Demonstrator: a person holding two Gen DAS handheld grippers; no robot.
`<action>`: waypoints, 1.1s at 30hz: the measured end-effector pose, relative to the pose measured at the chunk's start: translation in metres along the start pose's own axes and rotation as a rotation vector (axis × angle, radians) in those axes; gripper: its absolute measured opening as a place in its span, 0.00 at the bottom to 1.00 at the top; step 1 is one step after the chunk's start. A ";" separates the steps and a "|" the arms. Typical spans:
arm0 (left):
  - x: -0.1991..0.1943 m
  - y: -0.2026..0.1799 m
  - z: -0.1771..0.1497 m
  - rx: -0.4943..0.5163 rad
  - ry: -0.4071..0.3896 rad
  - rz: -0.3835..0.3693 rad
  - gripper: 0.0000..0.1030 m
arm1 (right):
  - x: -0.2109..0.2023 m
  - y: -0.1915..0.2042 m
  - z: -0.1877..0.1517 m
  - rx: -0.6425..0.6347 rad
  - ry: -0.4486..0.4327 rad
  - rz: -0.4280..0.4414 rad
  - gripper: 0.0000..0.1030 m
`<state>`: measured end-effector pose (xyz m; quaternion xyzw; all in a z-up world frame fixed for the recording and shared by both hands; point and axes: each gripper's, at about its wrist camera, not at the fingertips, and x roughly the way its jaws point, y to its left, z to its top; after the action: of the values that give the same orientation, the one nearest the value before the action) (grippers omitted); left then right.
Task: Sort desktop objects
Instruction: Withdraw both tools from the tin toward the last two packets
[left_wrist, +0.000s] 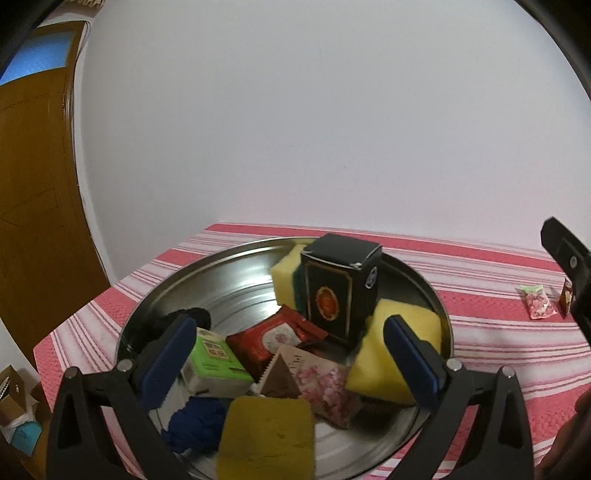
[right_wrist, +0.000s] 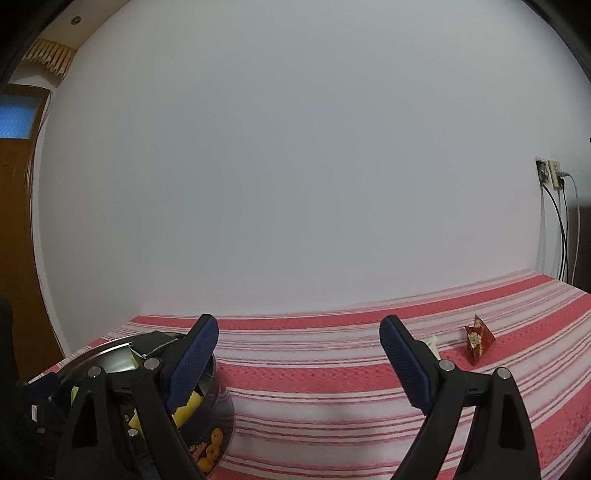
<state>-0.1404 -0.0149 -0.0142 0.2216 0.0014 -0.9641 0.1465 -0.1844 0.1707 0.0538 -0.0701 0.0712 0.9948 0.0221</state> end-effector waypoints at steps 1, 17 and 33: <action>-0.001 -0.002 0.000 -0.002 -0.003 -0.004 1.00 | -0.001 0.000 0.000 -0.004 0.005 -0.006 0.88; -0.015 -0.059 -0.002 0.100 -0.014 -0.141 1.00 | -0.004 -0.057 0.004 -0.011 -0.008 -0.148 0.88; -0.007 -0.142 -0.006 0.242 0.066 -0.285 0.99 | -0.016 -0.164 0.031 -0.017 0.057 -0.374 0.88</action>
<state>-0.1726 0.1237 -0.0254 0.2667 -0.0783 -0.9604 -0.0192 -0.1638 0.3369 0.0633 -0.1107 0.0493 0.9715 0.2038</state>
